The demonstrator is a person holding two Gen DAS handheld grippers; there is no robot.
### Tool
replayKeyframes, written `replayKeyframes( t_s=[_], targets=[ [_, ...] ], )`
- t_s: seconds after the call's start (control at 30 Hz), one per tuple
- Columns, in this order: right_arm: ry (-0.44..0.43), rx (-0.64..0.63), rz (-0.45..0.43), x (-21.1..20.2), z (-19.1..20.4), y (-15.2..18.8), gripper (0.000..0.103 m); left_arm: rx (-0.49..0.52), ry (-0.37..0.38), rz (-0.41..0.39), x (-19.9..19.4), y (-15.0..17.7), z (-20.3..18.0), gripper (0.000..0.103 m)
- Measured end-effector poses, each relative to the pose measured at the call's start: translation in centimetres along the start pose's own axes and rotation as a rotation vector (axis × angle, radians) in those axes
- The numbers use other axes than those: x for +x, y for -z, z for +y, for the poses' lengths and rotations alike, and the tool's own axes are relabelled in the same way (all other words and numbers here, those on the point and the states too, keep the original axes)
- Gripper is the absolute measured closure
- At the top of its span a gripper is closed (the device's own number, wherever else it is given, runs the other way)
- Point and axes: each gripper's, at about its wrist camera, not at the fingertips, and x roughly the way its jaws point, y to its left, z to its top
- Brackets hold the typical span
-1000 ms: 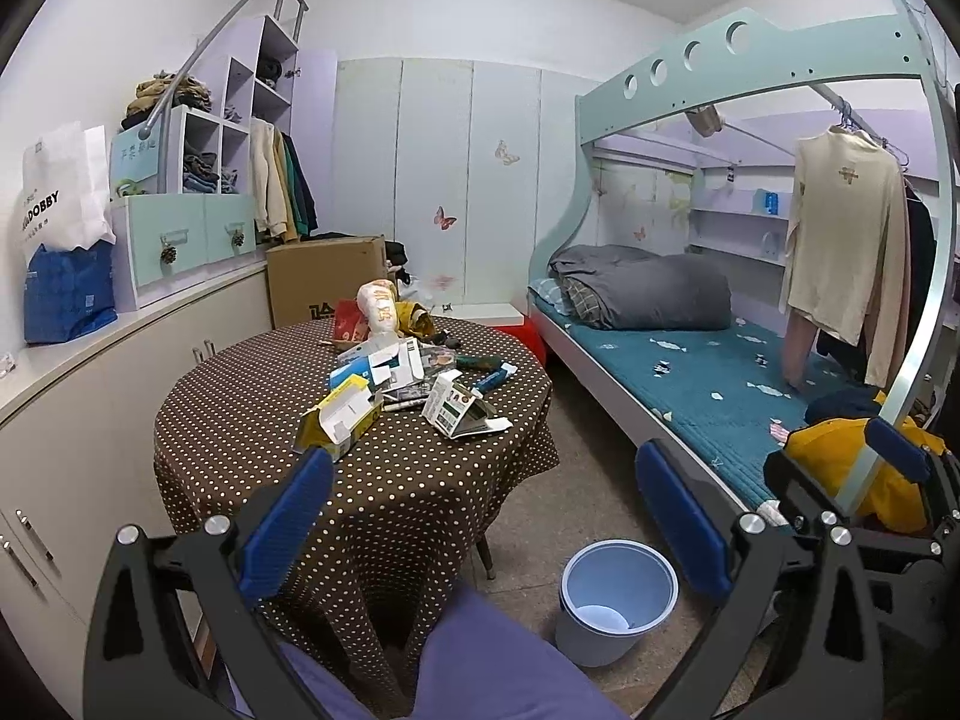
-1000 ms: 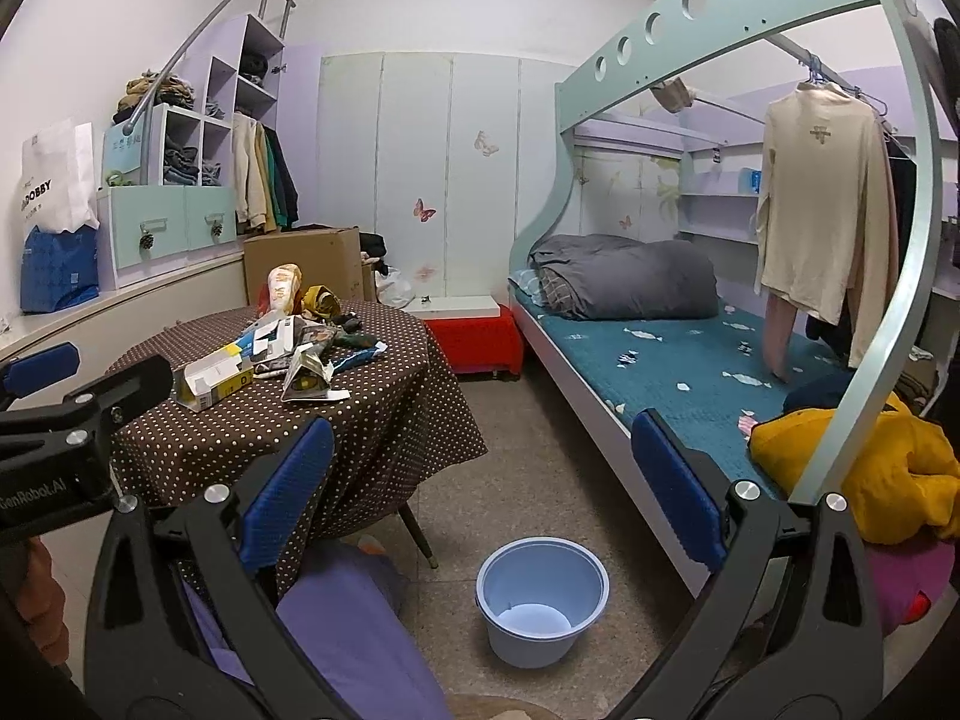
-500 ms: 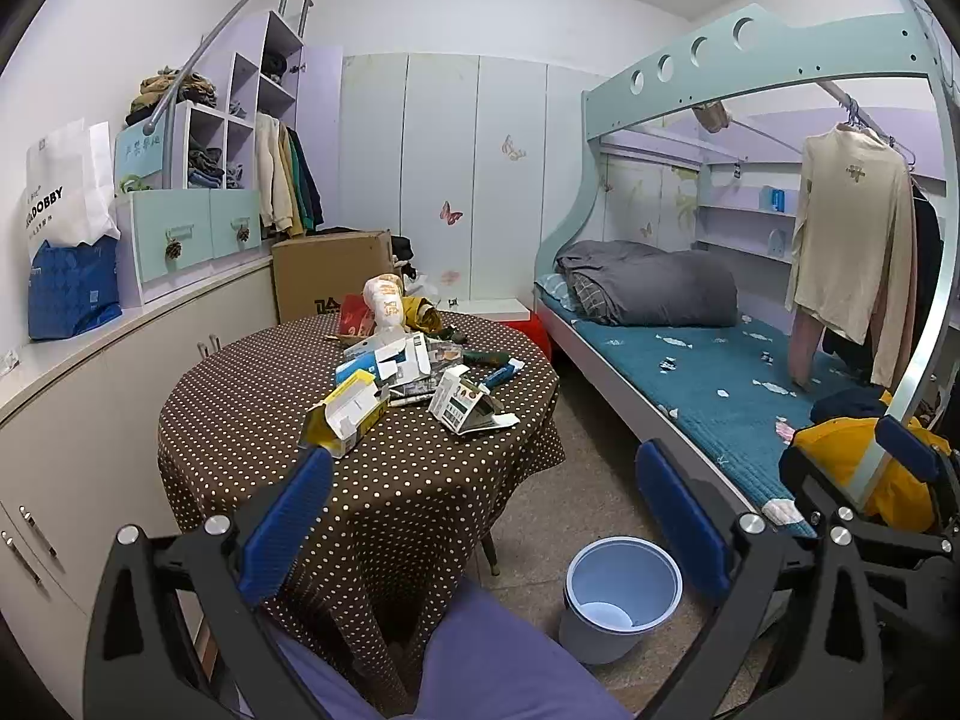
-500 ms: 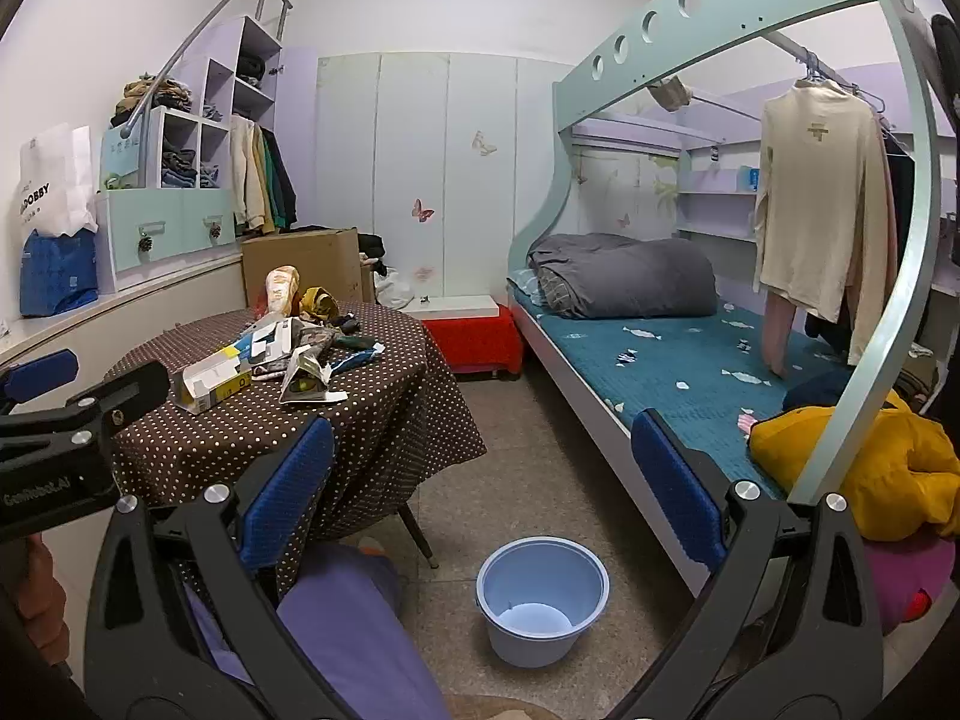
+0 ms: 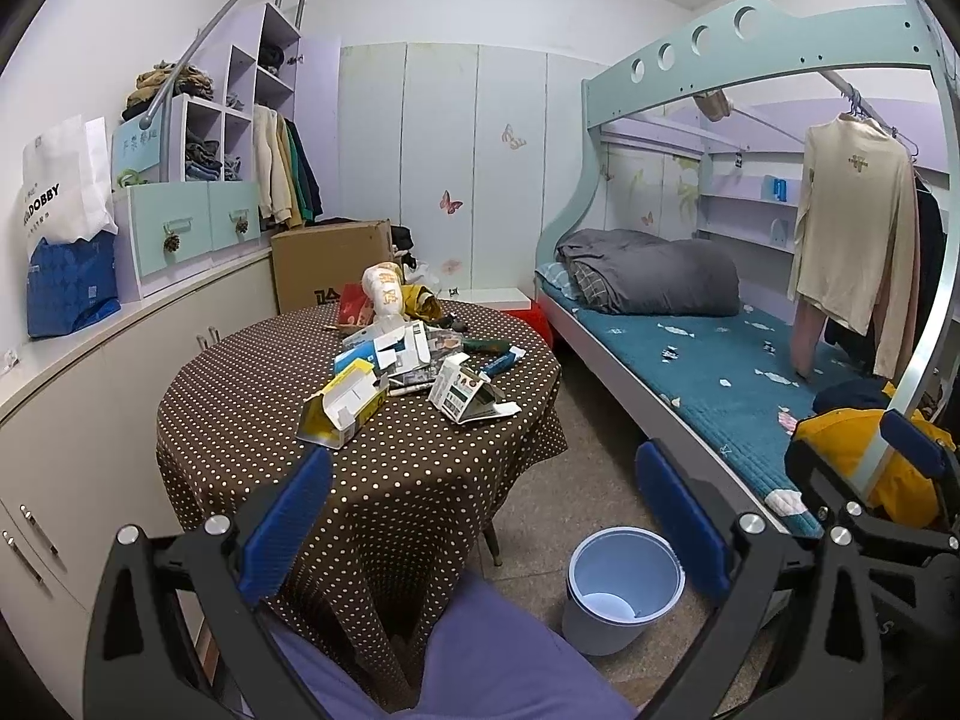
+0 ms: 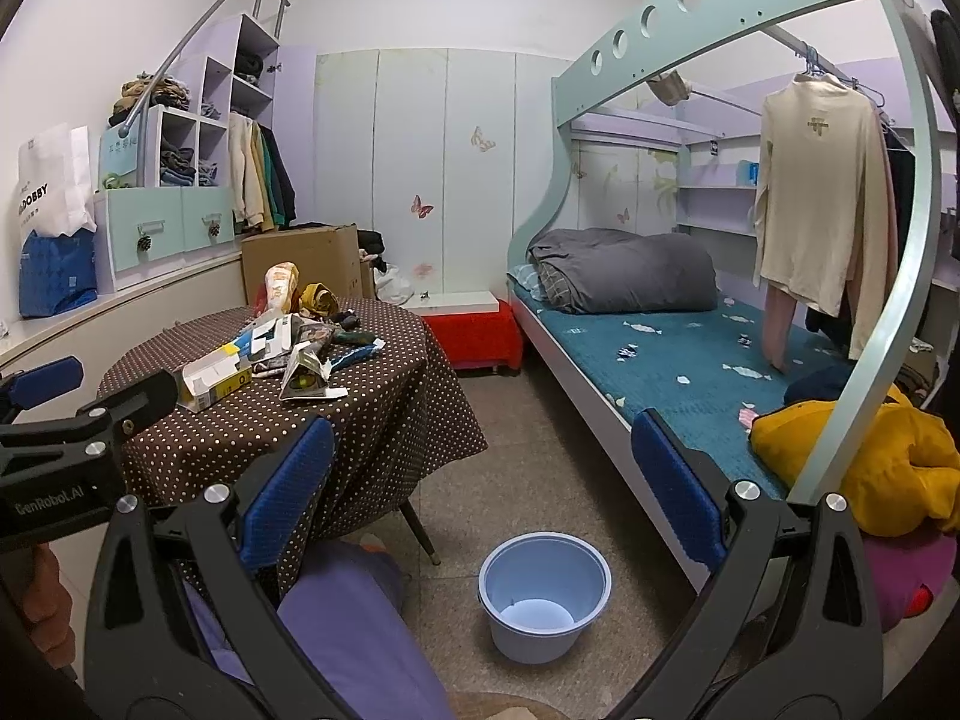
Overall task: Collect trash
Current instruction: 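Grasp the yellow-and-white box with the left gripper while the right grasps the green-white medicine box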
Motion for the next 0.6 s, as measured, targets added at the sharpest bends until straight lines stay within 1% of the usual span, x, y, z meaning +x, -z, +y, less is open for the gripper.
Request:
replayKeyframes(
  t_s=[0.27,0.43,0.53,0.6],
  targets=[
    [-0.014,0.008,0.028,1.3,0.3,-0.1,0.006,-0.027,-0.019,0.036,1.2,-0.3,1.0,0.004],
    [-0.046,0.009,0.054,2.8,1.2,-0.6,0.006,-0.04,-0.059,0.052,2.0,-0.5,2.0,0.004],
    [-0.078,0.002,0.083,4.3,2.1,-0.9,0.006,-0.064,-0.072,0.05,2.4,-0.8,2.9,0.004],
    [-0.095,-0.012,0.1,5.2,2.8,-1.1,0.006,-0.066,-0.11,0.055,3.0,-0.9,3.3,0.004]
  ],
)
